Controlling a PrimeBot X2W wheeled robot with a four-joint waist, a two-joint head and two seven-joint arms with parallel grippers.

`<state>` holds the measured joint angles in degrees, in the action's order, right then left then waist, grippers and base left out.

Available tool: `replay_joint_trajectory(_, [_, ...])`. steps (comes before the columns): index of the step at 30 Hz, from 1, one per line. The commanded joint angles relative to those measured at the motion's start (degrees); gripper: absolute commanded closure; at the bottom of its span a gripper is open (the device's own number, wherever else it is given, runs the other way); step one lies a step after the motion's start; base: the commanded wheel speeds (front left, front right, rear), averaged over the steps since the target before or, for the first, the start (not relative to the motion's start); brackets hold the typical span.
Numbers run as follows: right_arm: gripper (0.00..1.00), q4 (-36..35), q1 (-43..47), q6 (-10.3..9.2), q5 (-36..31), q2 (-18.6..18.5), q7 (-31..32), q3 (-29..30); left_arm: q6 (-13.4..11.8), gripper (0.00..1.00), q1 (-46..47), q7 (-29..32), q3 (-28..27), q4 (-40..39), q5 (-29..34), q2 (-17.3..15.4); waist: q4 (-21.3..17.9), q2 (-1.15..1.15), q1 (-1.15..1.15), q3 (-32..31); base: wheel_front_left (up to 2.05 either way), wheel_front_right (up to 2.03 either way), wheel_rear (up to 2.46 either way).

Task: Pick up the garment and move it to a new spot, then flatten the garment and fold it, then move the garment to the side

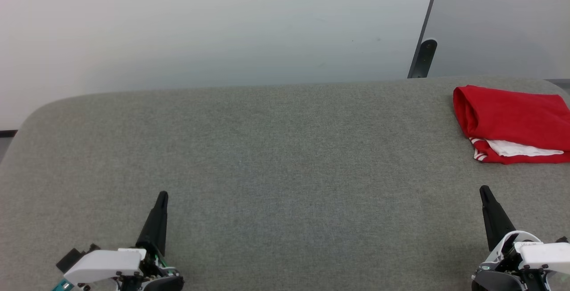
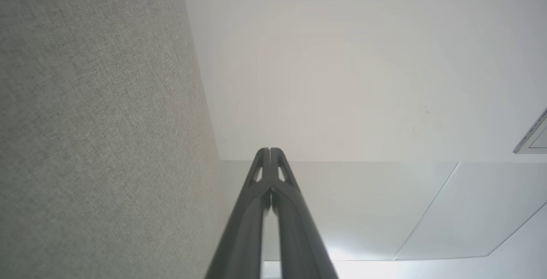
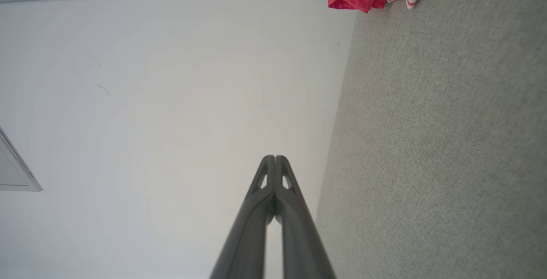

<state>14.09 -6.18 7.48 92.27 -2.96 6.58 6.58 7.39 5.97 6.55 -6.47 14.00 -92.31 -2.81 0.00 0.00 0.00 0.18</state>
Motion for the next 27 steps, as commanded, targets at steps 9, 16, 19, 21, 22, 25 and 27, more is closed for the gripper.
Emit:
replay_joint_trajectory(9, [1.00,-0.1,-0.1,0.02,0.3,0.2,0.1,-0.1,0.2,1.00,0.5,0.2,-0.1,0.1,-0.2,0.0,0.0,0.00,0.00,0.0,0.00,0.00,0.00])
replay_joint_trajectory(16, [1.00,-0.1,-0.1,0.02,0.3,0.2,0.1,-0.1,0.2,1.00,0.5,0.2,-0.1,0.1,-0.2,0.0,0.0,0.00,0.00,0.0,0.00,0.00,0.00])
replay_joint_trajectory(19, [1.00,-0.1,-0.1,0.02,0.3,0.2,0.1,-0.1,0.2,1.00,0.5,0.2,-0.1,0.1,-0.2,0.0,0.0,0.00,0.00,0.0,0.00,0.00,0.00])
replay_joint_trajectory(21, [1.00,-0.1,-0.1,0.02,0.3,0.2,0.1,-0.1,0.2,1.00,0.5,0.2,-0.1,0.1,-0.2,0.0,0.0,0.00,0.00,0.0,0.00,0.00,0.00])
replay_joint_trajectory(22, [1.00,-0.1,-0.1,0.03,0.3,0.2,0.1,-0.1,0.2,1.00,0.5,0.2,-0.1,0.1,-0.2,0.0,0.0,0.00,0.00,0.0,0.00,0.00,0.00])
replay_joint_trajectory(25, [1.00,-0.1,-0.1,0.03,0.3,0.2,0.1,-0.1,0.2,1.00,0.5,0.2,-0.1,0.1,-0.2,0.0,0.0,0.00,0.00,0.0,0.00,0.00,0.00])
replay_joint_trajectory(27, [1.00,-0.1,-0.1,0.02,0.3,0.2,0.1,-0.1,0.2,1.00,0.5,0.2,-0.1,0.1,-0.2,0.0,0.0,0.00,0.00,0.0,0.00,0.00,0.00])
